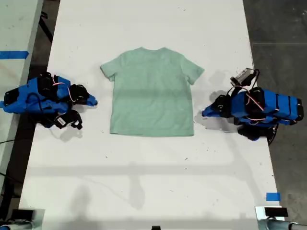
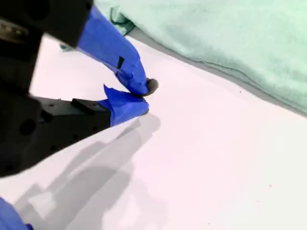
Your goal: Fold tshirt
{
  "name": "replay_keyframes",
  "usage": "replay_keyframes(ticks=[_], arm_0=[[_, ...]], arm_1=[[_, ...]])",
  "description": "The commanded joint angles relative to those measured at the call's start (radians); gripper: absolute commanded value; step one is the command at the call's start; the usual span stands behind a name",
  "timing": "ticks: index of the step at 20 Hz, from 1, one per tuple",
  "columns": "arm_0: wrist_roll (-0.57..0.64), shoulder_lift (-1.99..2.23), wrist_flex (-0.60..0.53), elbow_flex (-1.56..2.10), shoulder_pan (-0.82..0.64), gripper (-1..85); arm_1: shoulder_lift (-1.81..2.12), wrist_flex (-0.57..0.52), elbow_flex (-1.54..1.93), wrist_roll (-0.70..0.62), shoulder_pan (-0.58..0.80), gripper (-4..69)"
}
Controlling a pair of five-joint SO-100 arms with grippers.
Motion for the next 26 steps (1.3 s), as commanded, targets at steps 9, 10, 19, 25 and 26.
replay_keyframes(ticks=[9, 10, 19, 25, 26], arm_0=[[0.06, -0.034, 0.098, -0.156, -0.198, 0.1], [0.069, -0.052, 0.098, -0.192, -0.206, 0.0], [0.325, -0.632, 0.087, -0.683, -0.436, 0.0], [0.453, -0.98, 0.081, -0.945, -0.535, 0.0], [0.474, -1.034, 0.084, -0.991, -0.558, 0.0]], arm_1=[[-0.015, 0.138, -0.199, -0.129, 0.132, -1.5], [-0.043, 0.14, -0.23, -0.146, 0.141, -1.5], [-0.454, 0.137, -0.58, -0.347, 0.299, -1.6], [-0.842, 0.11, -0.868, -0.583, 0.491, -1.4], [-0.904, 0.106, -0.916, -0.621, 0.528, -0.8]])
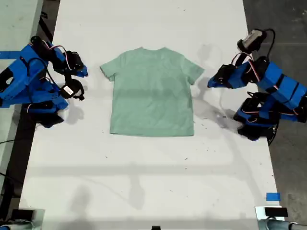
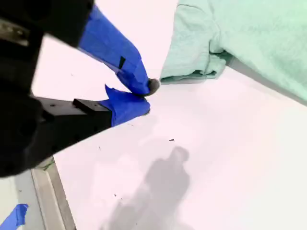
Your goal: Fold tshirt
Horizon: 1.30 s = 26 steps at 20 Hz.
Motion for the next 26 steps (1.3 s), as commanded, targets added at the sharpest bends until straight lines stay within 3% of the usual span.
replay_keyframes(ticks=[1, 8, 14, 19, 23, 26], arm_0=[[0.061, -0.127, 0.002, -0.16, -0.069, 0.0], [0.195, -0.497, 0.037, -0.485, -0.227, 0.0], [0.25, -0.687, 0.034, -0.673, -0.276, 0.0], [0.256, -0.749, 0.046, -0.736, -0.282, 0.0], [0.259, -0.764, 0.046, -0.742, -0.282, 0.0], [0.264, -0.773, 0.048, -0.746, -0.282, 0.0]], arm_1=[[-0.15, -0.032, -0.173, -0.107, 0.091, -0.3], [-0.529, -0.028, -0.503, -0.33, 0.267, 7.9], [-0.713, -0.025, -0.703, -0.499, 0.351, 21.3], [-0.827, 0.005, -0.801, -0.586, 0.39, 25.1], [-0.887, -0.038, -0.776, -0.647, 0.405, 26.5], [-0.94, -0.146, -0.669, -0.715, 0.436, 26.4]])
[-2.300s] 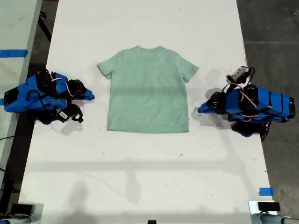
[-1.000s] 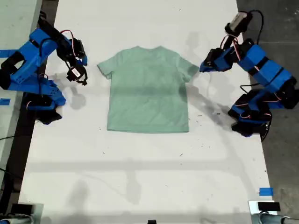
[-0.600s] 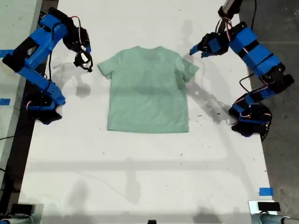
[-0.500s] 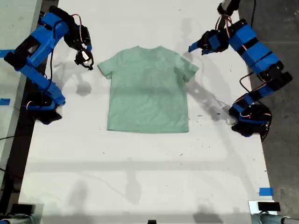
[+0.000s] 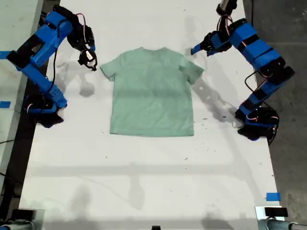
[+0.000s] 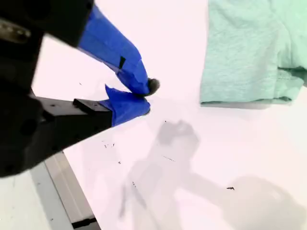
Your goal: Fold tshirt
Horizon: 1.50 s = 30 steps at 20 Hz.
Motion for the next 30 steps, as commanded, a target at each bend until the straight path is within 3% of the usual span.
replay_keyframes(ticks=[1, 5, 9, 11, 13, 20, 23, 26, 30], arm_0=[[0.011, 0.003, 0.008, -0.063, -0.014, 0.0], [0.011, 0.0, 0.008, -0.063, -0.012, 0.0], [0.011, 0.0, 0.015, -0.063, -0.012, 0.0], [0.011, -0.002, 0.017, -0.063, -0.012, 0.0], [0.011, -0.005, 0.017, -0.063, -0.012, 0.0], [0.006, -0.005, 0.02, -0.064, -0.003, 0.0], [0.005, -0.005, 0.025, -0.064, -0.003, 0.0], [0.005, -0.005, 0.025, -0.064, -0.002, 0.0], [0.005, -0.006, 0.021, -0.064, 0.002, 0.0]], arm_1=[[-0.029, -0.114, 0.055, -0.061, 0.034, 26.4], [-0.179, -0.252, 0.123, -0.115, 0.049, 26.3], [-0.341, -0.304, 0.081, -0.144, 0.037, 24.9], [-0.397, -0.298, 0.048, -0.152, 0.029, 16.4], [-0.425, -0.279, 0.012, -0.152, 0.025, -0.2], [-0.453, -0.258, -0.031, -0.15, 0.0, -1.4], [-0.399, -0.16, -0.1, -0.135, 0.003, -1.4], [-0.311, 0.008, -0.276, -0.117, -0.029, -1.4], [-0.238, 0.097, -0.436, -0.002, -0.114, -1.4]])
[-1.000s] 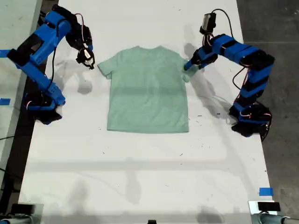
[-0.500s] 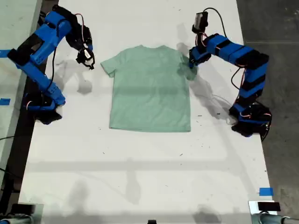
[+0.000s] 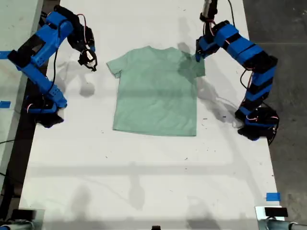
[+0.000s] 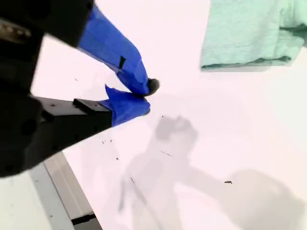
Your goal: Fold tshirt
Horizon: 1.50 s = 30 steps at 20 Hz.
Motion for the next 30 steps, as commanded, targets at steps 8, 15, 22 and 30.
replay_keyframes(ticks=[8, 15, 22, 30], arm_0=[[-0.002, -0.002, 0.003, -0.064, 0.011, 0.0], [-0.009, -0.003, 0.002, -0.064, 0.026, 0.0], [-0.011, 0.012, 0.026, -0.069, 0.029, 0.0], [-0.012, 0.034, 0.043, -0.071, 0.041, 0.8]], arm_1=[[0.075, -0.061, -0.258, 0.35, -0.318, -1.5], [-0.202, -0.411, -0.268, 0.44, -0.443, -1.5], [-0.316, -0.307, -0.333, 0.485, -0.462, 31.9], [0.204, -0.023, -0.23, 0.374, -0.416, 15.5]])
